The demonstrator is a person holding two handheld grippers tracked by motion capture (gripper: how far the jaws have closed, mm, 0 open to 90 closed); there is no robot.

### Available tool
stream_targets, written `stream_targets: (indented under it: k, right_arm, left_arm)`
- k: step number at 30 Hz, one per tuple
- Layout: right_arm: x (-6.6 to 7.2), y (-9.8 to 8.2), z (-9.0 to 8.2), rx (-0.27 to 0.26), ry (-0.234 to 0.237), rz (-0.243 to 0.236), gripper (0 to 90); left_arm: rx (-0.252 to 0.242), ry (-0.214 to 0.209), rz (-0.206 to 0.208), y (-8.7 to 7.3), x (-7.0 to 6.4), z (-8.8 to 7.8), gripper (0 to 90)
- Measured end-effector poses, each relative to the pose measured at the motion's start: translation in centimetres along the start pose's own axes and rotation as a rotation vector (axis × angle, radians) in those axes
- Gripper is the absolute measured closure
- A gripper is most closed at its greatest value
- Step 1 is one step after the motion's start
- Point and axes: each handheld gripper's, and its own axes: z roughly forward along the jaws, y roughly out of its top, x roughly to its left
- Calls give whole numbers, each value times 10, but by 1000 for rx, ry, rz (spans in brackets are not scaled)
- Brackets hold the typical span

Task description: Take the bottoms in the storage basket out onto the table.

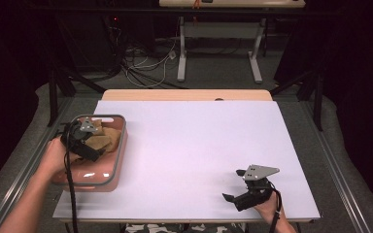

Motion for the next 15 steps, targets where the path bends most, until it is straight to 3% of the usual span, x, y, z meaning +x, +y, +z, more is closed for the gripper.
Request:
stream_targets:
  k: [7,15]
  right_arm:
    - [1,0,1,10,8,3,20]
    - [1,0,1,18,11,1,19]
  left_arm:
    - [53,20,24,2,6,13,0]
    - [109,28,21,3,10,30,0]
